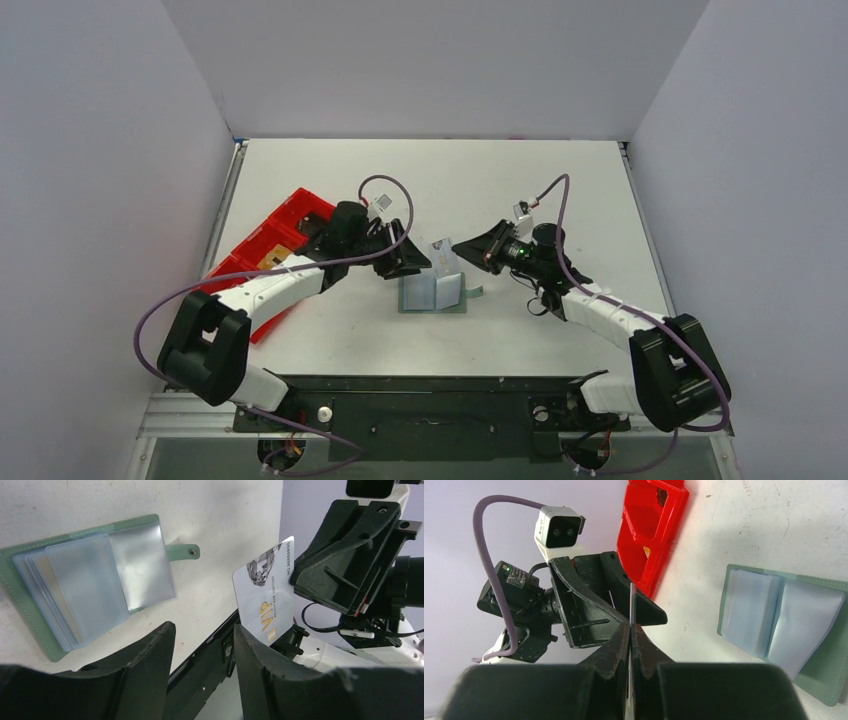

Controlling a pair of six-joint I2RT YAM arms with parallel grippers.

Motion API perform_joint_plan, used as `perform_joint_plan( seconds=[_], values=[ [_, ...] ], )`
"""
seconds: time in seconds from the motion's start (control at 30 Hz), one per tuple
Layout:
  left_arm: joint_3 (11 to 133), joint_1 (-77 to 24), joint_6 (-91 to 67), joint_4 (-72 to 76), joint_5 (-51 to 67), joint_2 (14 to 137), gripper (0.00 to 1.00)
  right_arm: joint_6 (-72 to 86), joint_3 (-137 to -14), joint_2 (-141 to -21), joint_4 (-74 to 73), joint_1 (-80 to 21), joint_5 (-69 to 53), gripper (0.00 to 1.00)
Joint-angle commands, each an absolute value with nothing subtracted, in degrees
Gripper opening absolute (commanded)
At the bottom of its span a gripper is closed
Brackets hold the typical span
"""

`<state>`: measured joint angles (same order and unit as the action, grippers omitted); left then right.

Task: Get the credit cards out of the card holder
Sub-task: Remove the credit card from the card holder, then place the credit card in the storage box.

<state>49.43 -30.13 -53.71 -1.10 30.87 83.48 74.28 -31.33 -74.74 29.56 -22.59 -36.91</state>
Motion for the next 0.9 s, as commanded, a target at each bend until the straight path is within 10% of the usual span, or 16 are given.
perform_joint_plan(
  seconds=[0.0,0.87],
  values=[
    [49.14,-29.00,-56.11,5.62,33.60,80.00,0.44,74.67,-33.32,-72.50,31.71,-23.37,-37.86,0.00],
    [46.47,-26.81,-62.06,15.51,39.13,79.58,0.44,81.00,-34.23,-76.32,40.28,-26.60,-37.79,0.00]
  ],
)
